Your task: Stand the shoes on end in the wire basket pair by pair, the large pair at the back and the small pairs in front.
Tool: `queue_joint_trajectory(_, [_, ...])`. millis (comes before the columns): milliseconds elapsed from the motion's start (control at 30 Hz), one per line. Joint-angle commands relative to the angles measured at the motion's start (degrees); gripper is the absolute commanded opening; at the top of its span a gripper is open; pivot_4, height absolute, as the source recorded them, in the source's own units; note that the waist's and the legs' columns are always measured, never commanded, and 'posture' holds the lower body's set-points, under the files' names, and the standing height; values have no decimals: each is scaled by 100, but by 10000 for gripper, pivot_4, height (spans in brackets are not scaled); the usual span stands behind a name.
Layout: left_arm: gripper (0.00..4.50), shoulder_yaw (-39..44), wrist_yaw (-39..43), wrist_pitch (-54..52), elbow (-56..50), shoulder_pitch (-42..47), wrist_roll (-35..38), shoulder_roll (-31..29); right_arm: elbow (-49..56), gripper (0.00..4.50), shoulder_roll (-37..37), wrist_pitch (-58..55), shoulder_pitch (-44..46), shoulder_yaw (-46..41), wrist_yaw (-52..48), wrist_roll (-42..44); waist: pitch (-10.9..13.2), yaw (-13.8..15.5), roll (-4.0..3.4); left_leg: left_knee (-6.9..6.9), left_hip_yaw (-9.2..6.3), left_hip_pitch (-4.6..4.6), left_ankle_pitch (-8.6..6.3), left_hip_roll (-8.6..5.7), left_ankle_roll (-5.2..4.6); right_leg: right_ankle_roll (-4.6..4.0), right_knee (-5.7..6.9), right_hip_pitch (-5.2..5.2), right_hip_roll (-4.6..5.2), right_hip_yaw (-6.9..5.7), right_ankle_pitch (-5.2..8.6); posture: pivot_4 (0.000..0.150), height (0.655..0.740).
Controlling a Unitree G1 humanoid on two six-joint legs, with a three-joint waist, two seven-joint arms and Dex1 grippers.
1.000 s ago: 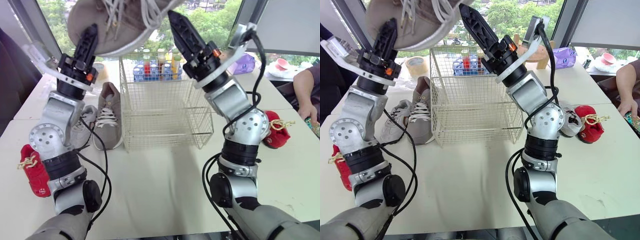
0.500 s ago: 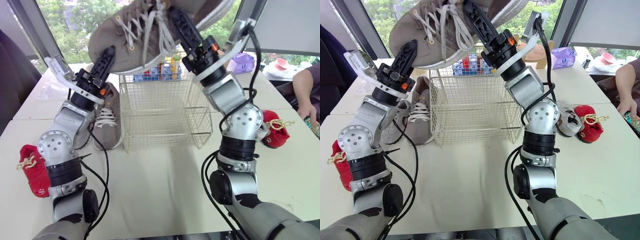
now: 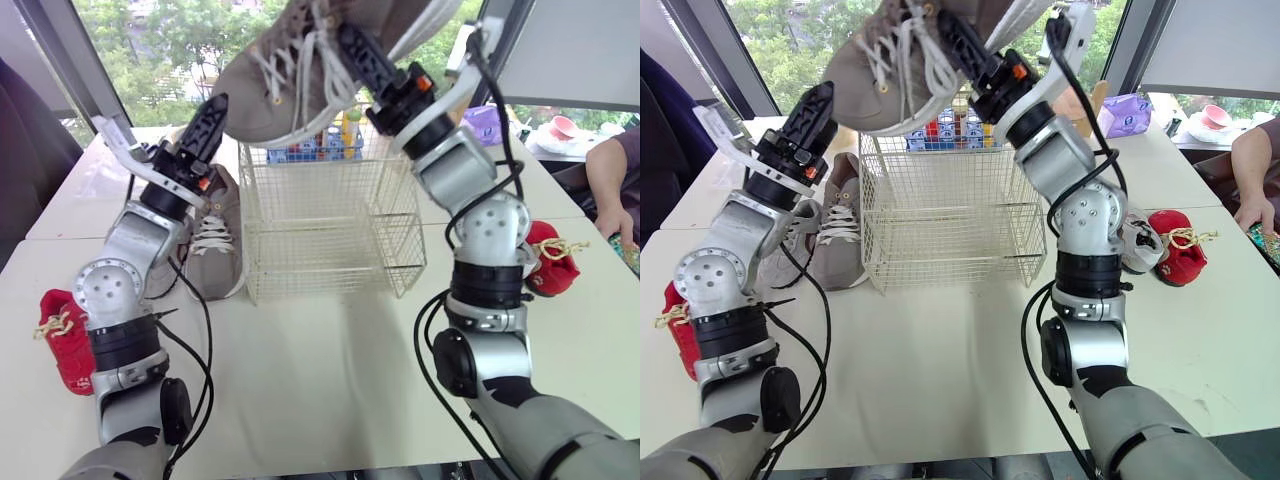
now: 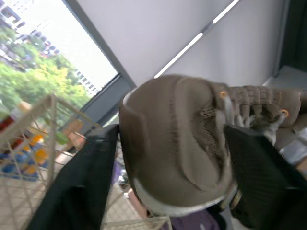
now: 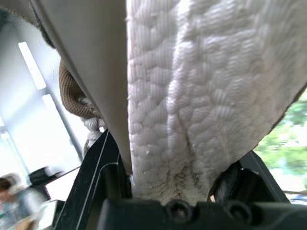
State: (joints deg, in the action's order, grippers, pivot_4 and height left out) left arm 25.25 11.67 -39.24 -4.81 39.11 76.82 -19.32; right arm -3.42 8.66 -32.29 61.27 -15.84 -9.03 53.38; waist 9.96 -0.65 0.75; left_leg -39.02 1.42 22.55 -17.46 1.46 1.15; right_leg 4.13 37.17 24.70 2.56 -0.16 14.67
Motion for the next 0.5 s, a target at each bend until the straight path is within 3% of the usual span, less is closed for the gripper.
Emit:
queue_joint_trajectory(33, [44762, -159, 225, -355, -656, -167, 110, -417, -247, 17528, 573, 730, 798, -292, -653, -310, 5, -9, -8, 1, 1, 0, -1, 0, -1, 0, -2, 1, 0, 0, 0, 1500, 7400])
queue_joint_trajectory(267, [44762, -8, 326, -1192, -1940, -1066, 982, -1795, -3069, 17528, 2376, 1969, 2423, 100, -3565, -1587, 14, -32, -18, 20, 10, 14, -10, 2, -17, 0, -12, 23, 1, 10, 0, 1500, 7400])
queue_joint_trajectory(433, [44762, 205, 8, -1202, -2717, -1763, 1679, -2434, -4943, 17528, 2756, 2772, 3221, 551, -5497, -2432, 14, -91, -19, 28, 23, -18, -10, 10, -17, -2, -13, 6, 6, 26, 1, 1500, 7400])
queue_joint_trajectory(500, [44762, 236, -90, -1164, -2981, -2020, 1647, -2671, -5381, 17528, 2722, 3025, 3379, 773, -6097, -2770, 15, -107, -20, 28, 22, -18, -9, 12, -16, -3, -11, 7, 7, 27, 1, 1500, 7400])
